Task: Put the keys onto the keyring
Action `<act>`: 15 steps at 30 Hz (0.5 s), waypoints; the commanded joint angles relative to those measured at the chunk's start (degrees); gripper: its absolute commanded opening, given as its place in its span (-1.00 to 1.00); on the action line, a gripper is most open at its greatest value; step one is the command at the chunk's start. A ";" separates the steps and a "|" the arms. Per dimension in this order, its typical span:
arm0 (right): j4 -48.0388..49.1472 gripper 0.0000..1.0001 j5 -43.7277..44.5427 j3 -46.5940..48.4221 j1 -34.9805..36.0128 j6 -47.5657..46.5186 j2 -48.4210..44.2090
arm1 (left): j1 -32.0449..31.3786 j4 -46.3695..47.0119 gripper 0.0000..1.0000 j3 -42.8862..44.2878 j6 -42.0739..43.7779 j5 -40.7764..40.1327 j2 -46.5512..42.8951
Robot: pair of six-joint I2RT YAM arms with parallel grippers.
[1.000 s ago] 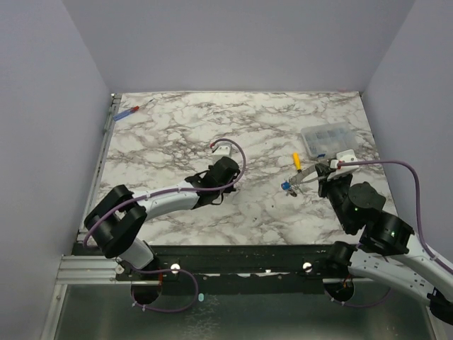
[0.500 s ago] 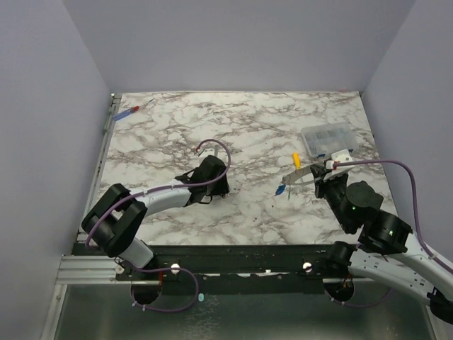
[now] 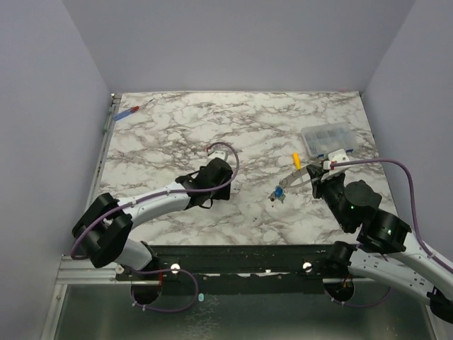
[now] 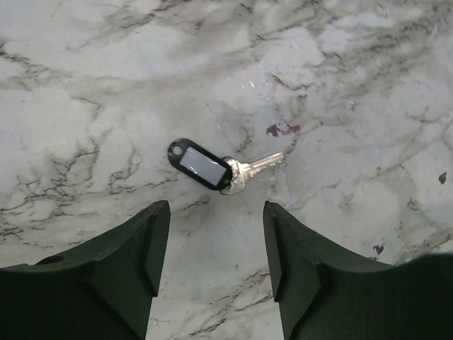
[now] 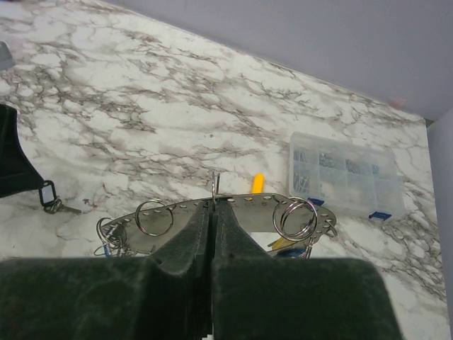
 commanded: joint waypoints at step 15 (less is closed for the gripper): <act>0.88 -0.99 -1.88 0.50 0.00 -0.35 -1.41 | -9.06 -9.04 -0.27 13.72 13.90 -12.65 18.40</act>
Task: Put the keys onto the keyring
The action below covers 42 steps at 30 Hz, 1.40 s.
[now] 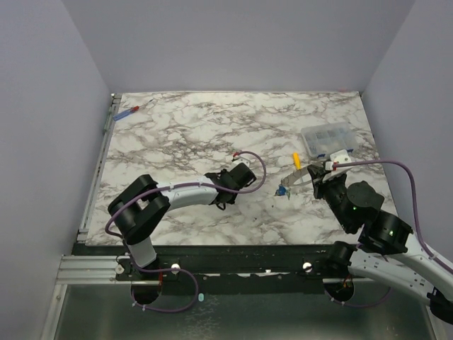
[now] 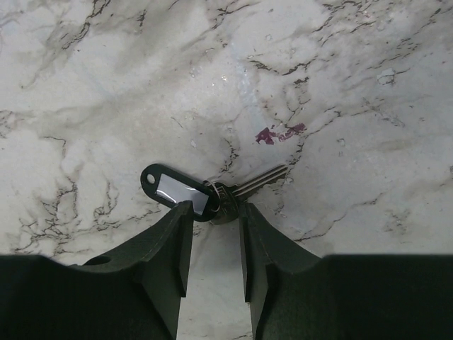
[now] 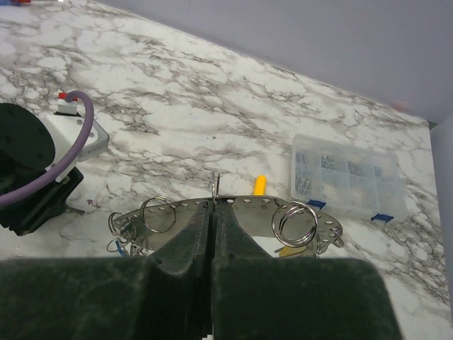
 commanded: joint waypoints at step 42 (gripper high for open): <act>1.78 -0.99 -2.78 1.96 0.00 -3.41 0.85 | -2.54 2.07 -1.00 -3.32 9.89 12.17 -17.11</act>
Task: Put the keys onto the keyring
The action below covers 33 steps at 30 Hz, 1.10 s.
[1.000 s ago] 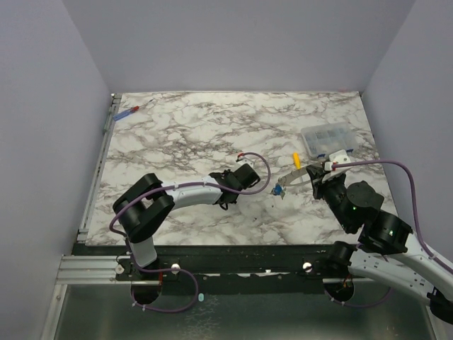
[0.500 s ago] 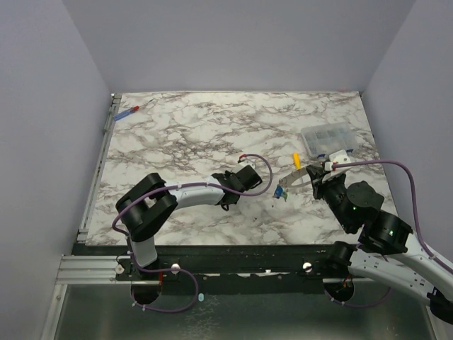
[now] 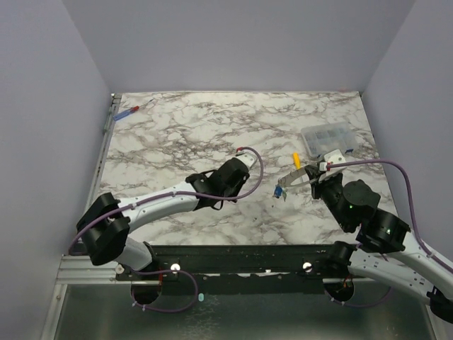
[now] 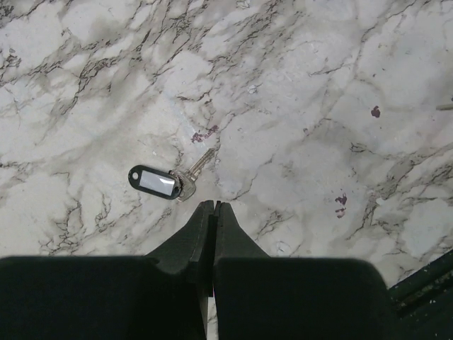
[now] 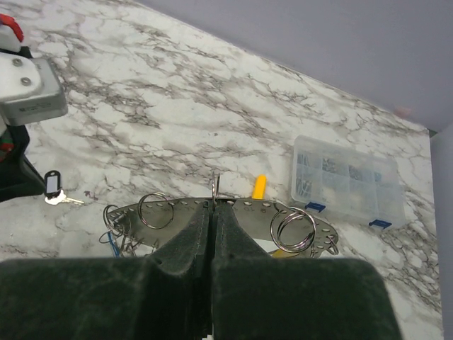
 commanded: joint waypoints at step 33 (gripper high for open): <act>0.24 -0.99 -2.98 1.58 -0.05 -0.27 -0.78 | -0.13 -2.39 -0.46 4.91 -6.43 -15.83 17.17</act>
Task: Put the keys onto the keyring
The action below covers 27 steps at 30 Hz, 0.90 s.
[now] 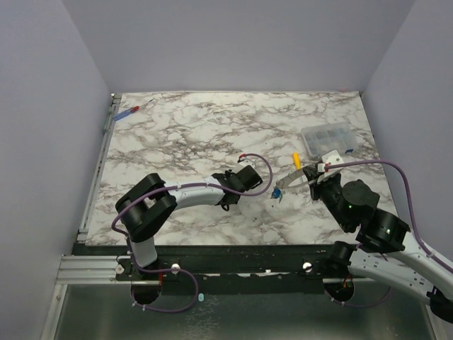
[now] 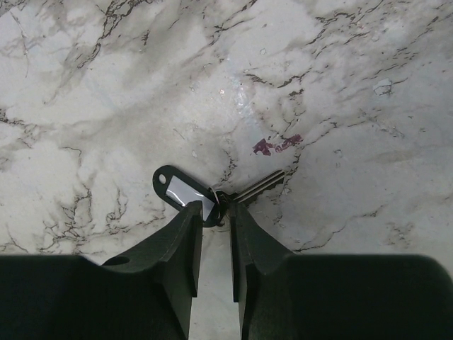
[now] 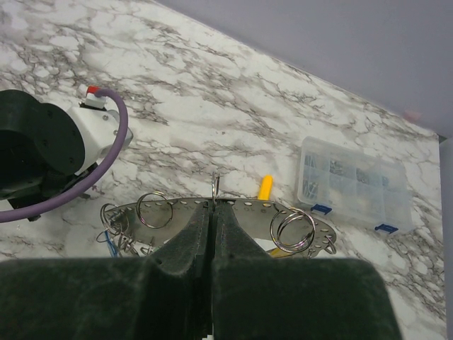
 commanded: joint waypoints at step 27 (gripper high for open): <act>-0.07 -0.99 -1.28 1.91 -0.05 0.77 -0.92 | -0.15 5.32 -0.42 -1.55 -0.31 -4.09 1.14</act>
